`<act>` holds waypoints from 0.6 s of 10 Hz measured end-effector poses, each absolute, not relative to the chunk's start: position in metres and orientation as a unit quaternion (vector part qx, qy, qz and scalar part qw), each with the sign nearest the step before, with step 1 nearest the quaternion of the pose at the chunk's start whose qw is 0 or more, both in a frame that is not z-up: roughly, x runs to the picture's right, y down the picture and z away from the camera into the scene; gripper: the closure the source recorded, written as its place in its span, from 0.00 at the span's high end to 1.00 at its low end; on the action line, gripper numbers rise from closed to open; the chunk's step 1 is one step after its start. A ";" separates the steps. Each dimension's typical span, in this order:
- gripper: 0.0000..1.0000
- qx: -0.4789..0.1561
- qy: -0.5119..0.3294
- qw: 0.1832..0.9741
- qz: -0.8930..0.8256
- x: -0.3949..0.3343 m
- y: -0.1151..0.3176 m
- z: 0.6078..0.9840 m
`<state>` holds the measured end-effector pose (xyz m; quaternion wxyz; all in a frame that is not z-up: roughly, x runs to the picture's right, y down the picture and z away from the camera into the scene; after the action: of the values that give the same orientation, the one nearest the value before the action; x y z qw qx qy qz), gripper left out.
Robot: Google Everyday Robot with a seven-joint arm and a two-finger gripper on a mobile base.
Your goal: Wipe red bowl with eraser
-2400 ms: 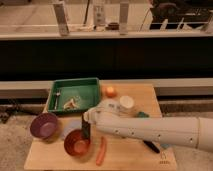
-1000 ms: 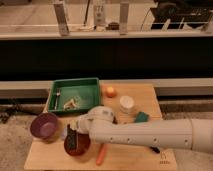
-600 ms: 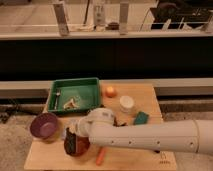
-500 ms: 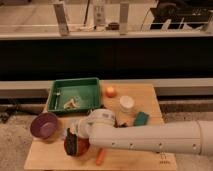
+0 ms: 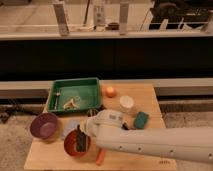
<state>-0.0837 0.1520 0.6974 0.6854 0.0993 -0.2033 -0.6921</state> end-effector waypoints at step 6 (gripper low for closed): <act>0.00 0.083 -0.214 0.677 -0.699 -0.076 0.133 0.743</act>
<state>-0.0759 0.1332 0.7431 0.6773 0.0827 -0.2143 -0.6989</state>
